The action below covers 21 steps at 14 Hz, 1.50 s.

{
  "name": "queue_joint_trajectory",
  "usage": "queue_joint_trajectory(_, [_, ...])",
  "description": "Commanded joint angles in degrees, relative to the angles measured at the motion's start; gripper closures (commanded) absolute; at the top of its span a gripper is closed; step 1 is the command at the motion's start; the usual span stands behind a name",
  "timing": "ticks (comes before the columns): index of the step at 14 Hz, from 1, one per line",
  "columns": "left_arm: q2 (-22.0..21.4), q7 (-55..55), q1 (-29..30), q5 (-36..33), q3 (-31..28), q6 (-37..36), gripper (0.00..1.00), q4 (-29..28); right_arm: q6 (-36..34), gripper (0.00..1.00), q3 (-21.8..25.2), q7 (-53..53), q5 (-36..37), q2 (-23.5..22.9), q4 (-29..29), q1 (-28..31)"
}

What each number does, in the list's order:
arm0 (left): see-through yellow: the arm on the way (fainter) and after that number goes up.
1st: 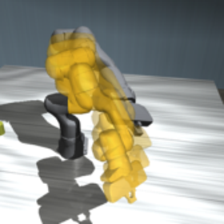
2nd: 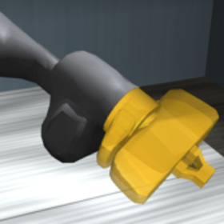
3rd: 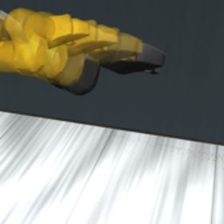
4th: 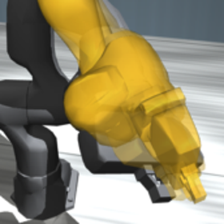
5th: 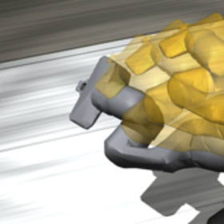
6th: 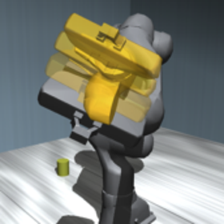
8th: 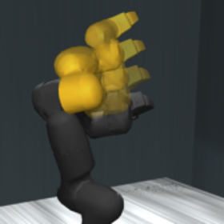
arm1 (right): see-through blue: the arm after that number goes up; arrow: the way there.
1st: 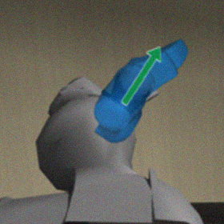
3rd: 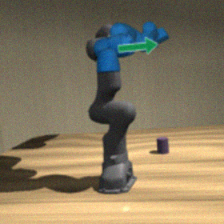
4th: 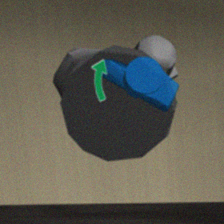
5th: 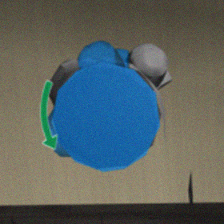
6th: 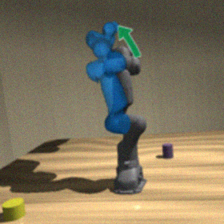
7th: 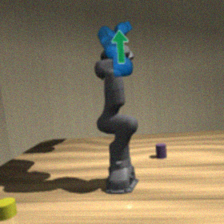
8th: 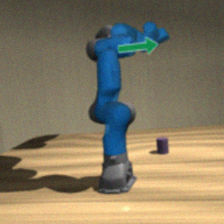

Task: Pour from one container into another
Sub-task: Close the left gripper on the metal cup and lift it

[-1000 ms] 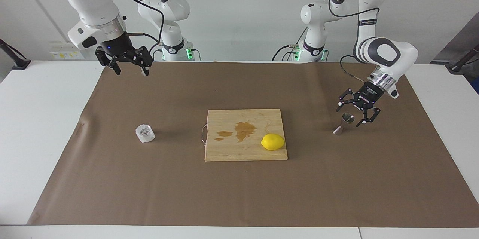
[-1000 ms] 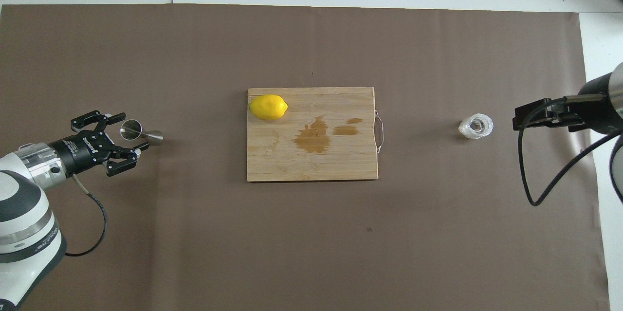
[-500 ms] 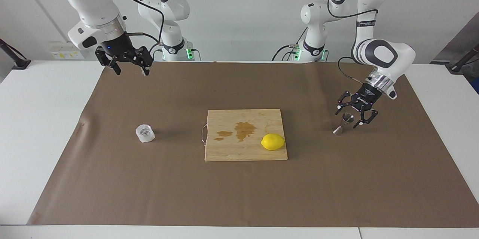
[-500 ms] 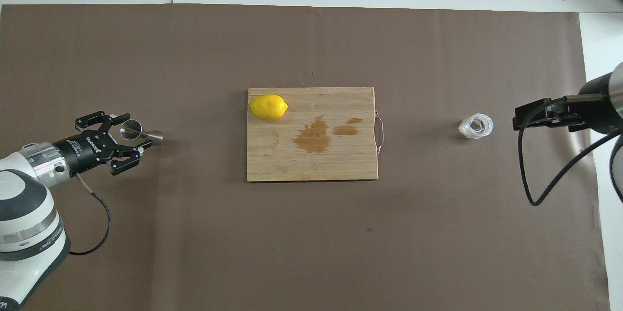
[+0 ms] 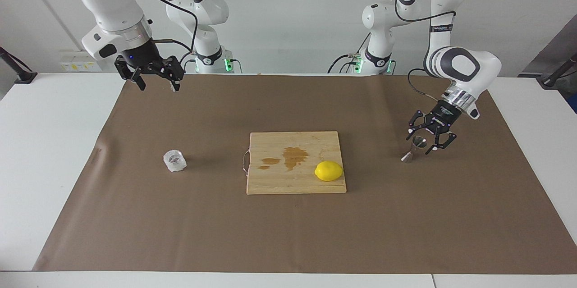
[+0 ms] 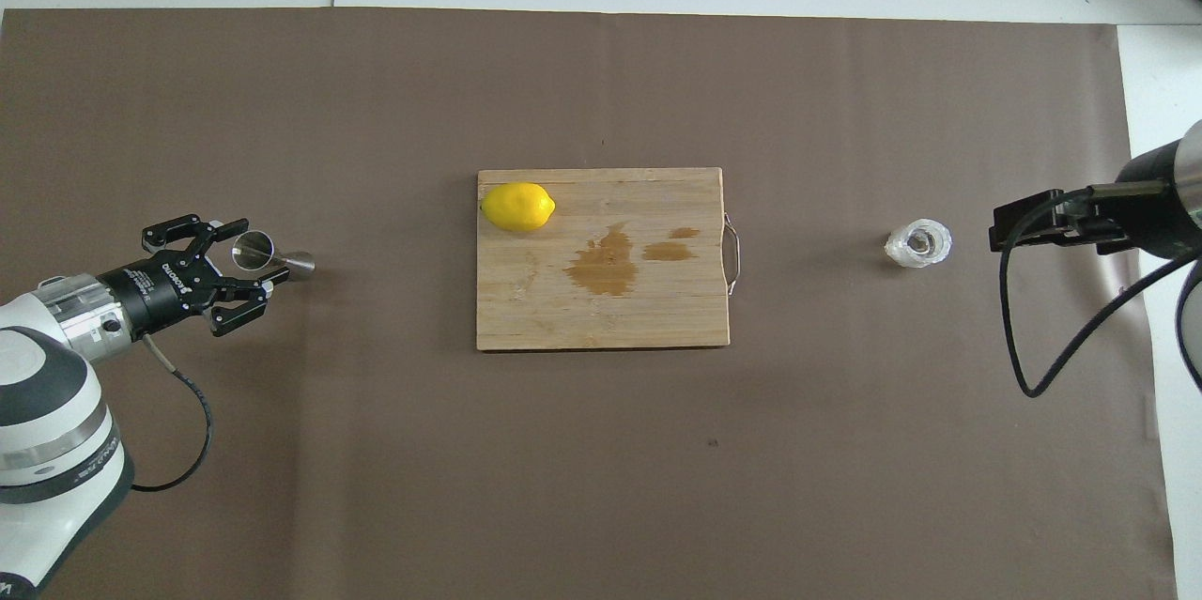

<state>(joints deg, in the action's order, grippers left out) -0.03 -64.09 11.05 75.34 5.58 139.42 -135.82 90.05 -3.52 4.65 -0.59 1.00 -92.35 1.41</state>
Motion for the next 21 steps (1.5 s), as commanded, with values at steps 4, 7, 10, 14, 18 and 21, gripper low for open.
queue_joint_trajectory(4, [-0.06, 0.28, 0.37, 1.21, -0.13, 0.06, 0.31, 0.2, -0.84, 0.0, -0.34, -1.4, 0.15, 0.05, 0.33, 0.78])
queue_joint_trajectory(7, [0.03, 0.19, 0.37, 1.21, -0.13, -0.11, 0.31, 0.56, -0.84, 0.0, -0.34, -1.4, 0.15, 0.05, 0.33, 0.78])
queue_joint_trajectory(10, [0.03, 0.11, 0.46, 1.21, -0.13, -0.47, 0.39, 0.73, -0.84, 0.0, -0.34, -1.4, 0.15, 0.05, 0.33, 0.78])
queue_joint_trajectory(14, [-0.06, 0.1, 0.46, 1.21, -0.13, -0.47, 0.59, 0.73, -0.84, 0.0, -0.34, -1.4, 0.15, 0.05, 0.33, 0.78])
queue_joint_trajectory(18, [-0.06, 0.11, 0.46, 1.21, -0.13, -0.47, 0.74, 0.73, -0.84, 0.0, -0.34, -1.4, 0.15, 0.05, 0.33, 0.78])
queue_joint_trajectory(21, [0.12, 0.11, 0.38, 1.21, -0.13, -0.47, 0.93, 1.52, -0.84, 0.0, -0.34, -1.4, 0.15, 0.05, 0.33, 0.78])
